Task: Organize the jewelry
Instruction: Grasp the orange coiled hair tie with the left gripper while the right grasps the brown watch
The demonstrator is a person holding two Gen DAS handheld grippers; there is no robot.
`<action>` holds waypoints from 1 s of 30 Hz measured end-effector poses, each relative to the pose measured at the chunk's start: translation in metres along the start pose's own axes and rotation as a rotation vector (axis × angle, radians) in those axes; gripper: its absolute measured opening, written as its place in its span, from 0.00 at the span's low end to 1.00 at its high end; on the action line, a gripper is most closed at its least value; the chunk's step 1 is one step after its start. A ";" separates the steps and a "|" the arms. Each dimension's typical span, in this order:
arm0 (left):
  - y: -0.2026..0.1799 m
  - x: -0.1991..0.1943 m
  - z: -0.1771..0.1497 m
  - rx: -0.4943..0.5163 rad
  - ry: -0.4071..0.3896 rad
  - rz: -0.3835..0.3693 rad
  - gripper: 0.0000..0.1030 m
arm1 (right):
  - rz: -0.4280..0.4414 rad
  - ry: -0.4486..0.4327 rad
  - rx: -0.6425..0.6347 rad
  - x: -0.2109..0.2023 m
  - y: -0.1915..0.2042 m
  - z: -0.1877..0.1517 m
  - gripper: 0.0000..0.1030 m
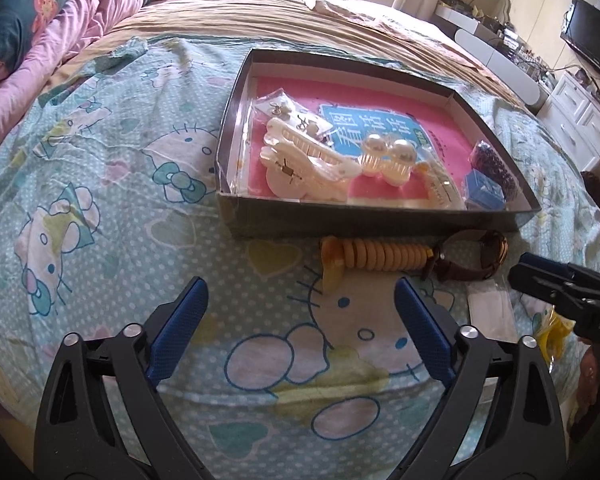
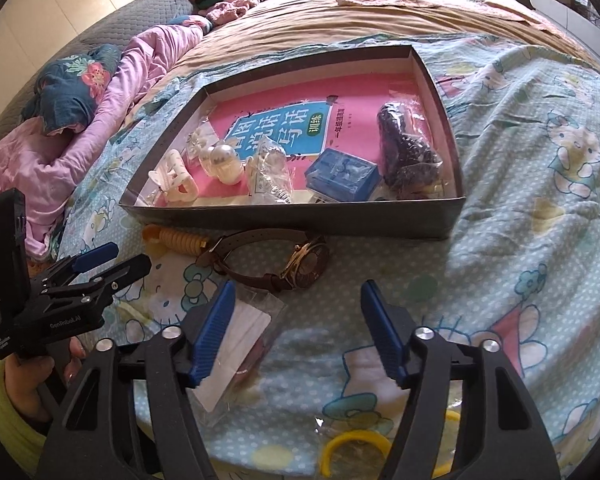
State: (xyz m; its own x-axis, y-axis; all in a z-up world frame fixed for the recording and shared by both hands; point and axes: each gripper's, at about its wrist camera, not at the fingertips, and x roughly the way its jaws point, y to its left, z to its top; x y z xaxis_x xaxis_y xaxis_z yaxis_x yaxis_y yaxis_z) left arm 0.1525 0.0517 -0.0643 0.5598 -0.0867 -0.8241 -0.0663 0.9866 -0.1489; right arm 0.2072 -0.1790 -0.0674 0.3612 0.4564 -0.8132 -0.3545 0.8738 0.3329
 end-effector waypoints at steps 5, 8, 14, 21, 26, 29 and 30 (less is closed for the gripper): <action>0.003 0.006 0.006 -0.017 0.008 -0.029 0.59 | 0.023 0.025 0.049 0.014 -0.002 0.009 0.40; 0.005 0.010 0.008 -0.030 0.016 -0.051 0.51 | 0.020 0.036 0.069 0.021 -0.004 0.012 0.34; 0.004 0.015 0.009 -0.035 0.019 -0.090 0.32 | 0.013 0.022 0.073 0.022 -0.009 0.014 0.18; -0.006 0.018 0.010 -0.017 0.023 -0.146 0.10 | 0.002 0.000 0.063 0.014 -0.016 0.012 0.12; -0.006 0.013 0.011 -0.018 0.017 -0.154 0.06 | -0.011 -0.030 0.051 0.004 -0.017 0.010 0.12; -0.008 0.006 0.012 0.000 -0.001 -0.144 0.06 | -0.013 -0.046 0.060 -0.002 -0.018 0.009 0.12; -0.009 0.003 0.013 0.003 -0.008 -0.142 0.06 | -0.013 -0.052 0.061 -0.004 -0.019 0.008 0.12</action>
State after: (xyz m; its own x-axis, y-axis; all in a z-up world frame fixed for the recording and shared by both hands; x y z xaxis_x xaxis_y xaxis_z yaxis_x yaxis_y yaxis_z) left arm 0.1653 0.0443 -0.0583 0.5701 -0.2241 -0.7904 0.0163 0.9650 -0.2619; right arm 0.2198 -0.1959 -0.0667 0.4103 0.4512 -0.7925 -0.2964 0.8878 0.3520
